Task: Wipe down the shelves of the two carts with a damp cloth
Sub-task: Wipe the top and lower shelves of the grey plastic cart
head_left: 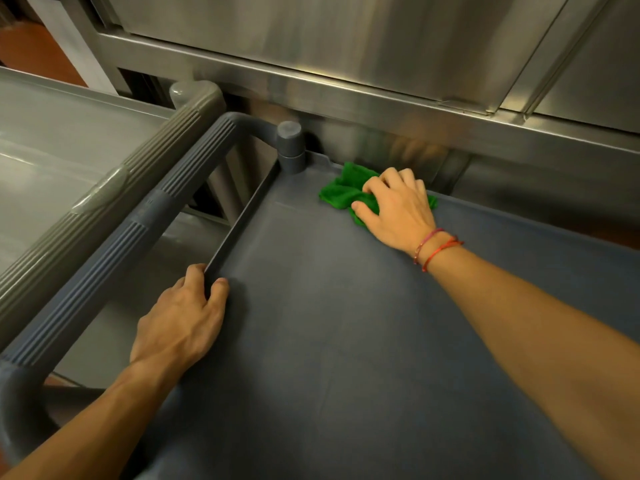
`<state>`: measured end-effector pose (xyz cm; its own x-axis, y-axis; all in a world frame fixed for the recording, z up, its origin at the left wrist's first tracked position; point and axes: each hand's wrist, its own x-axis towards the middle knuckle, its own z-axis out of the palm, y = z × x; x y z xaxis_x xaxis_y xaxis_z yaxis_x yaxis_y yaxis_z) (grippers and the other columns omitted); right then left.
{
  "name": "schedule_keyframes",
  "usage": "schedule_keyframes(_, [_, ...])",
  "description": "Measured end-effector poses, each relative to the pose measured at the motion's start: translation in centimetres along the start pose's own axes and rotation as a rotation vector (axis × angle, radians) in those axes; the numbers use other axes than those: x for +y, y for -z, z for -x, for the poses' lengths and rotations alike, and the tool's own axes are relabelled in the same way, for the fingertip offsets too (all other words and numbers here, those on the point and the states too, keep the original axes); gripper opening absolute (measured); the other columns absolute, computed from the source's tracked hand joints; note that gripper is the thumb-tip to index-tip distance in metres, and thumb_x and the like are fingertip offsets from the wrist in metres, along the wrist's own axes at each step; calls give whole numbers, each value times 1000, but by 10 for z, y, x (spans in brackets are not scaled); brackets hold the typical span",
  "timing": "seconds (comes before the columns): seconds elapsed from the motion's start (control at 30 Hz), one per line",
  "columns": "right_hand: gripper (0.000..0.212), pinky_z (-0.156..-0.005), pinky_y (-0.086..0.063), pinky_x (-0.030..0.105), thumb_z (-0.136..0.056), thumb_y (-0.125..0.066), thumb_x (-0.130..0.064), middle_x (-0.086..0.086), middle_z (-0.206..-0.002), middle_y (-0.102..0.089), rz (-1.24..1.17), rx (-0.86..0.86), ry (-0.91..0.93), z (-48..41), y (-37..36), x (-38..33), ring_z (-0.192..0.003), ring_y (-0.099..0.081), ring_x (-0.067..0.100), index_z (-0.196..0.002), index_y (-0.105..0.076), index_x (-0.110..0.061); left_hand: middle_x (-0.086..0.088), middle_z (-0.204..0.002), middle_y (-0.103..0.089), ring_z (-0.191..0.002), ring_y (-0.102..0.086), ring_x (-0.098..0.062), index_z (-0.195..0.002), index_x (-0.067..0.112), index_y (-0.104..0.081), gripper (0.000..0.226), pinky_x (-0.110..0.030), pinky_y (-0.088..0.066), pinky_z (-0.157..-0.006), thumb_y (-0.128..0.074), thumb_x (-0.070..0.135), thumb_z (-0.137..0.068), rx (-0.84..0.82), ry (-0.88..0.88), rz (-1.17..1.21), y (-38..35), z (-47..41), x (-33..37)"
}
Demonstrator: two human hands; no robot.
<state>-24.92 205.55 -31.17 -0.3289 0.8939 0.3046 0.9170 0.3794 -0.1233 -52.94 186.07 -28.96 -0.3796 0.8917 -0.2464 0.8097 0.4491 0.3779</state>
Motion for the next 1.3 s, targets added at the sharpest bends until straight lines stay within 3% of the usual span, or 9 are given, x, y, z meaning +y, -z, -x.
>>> schedule_keyframes(0.23, [41,-75,-36,41,-93,-45,-48,2,-83,-58,-143,-25,259,81,22,-53,-85,-51,27,-76,-65,-17,-2,-127,-58,-93,-46,-16,-132,29,-36,41,-40,-40,-75,-28,55,-101,5,1,-20,2,2,3])
schedule_keyframes(0.37, [53,-89,-35,40,-93,-34,-48,0,-92,-61,-315,-244,132,96,43,-55,-102,-48,24,-73,-68,-13,-4,-122,-58,-92,-48,-17,-131,26,-37,41,-40,-40,-74,-30,53,-101,-3,0,-28,3,2,6])
schedule_keyframes(0.47, [43,-102,-30,37,-96,-45,-41,0,-103,-58,-410,-458,148,107,62,-57,-113,-41,16,-67,-66,-16,-2,-113,-56,-89,-49,-17,-131,24,-37,41,-38,-38,-71,-31,52,-102,-25,-9,-9,6,5,8])
schedule_keyframes(0.6, [45,-111,-35,39,-93,-40,-49,7,-132,-58,-441,-310,119,119,63,-62,-129,-46,22,-105,-74,-23,0,-99,-55,-82,-51,-18,-114,24,-39,32,-40,-39,-70,-31,52,-101,-23,-17,-22,8,6,8])
schedule_keyframes(0.67, [62,-122,-21,42,-93,-38,-53,17,-157,-35,-251,-307,156,129,50,-71,-147,-28,31,-144,-51,-20,-1,-98,-56,-82,-52,-20,-110,26,-38,29,-41,-42,-71,-31,53,-101,-20,-29,-14,7,6,6])
schedule_keyframes(0.73, [74,-125,0,42,-94,-32,-60,15,-166,-4,-103,-407,183,136,37,-77,-154,1,27,-158,-21,-23,-1,-100,-56,-83,-53,-20,-113,27,-38,28,-42,-43,-72,-32,52,-101,-26,-36,-8,7,5,5])
schedule_keyframes(0.9, [77,-124,-3,47,-90,-16,-66,10,-167,-5,-7,-342,102,91,21,-47,-154,1,24,-158,-17,-29,0,-102,-55,-85,-52,-22,-121,25,-38,32,-41,-39,-73,-33,50,-101,-25,-37,-9,6,4,5])
schedule_keyframes(1.03, [65,-123,-3,50,-100,-25,-55,10,-167,-6,66,-292,-103,39,9,-11,-154,-1,25,-159,-16,-26,1,-104,-54,-89,-52,-23,-123,27,-37,33,-40,-39,-75,-33,51,-101,-20,-38,-4,5,2,3])
schedule_keyframes(1.3, [72,-114,5,69,-90,-25,-78,0,-168,6,28,-401,-242,47,17,-27,-153,13,31,-154,-12,-49,-1,-93,-53,-80,-52,-24,-100,24,-37,27,-42,-40,-71,-33,50,-100,-1,-48,-35,3,2,2])
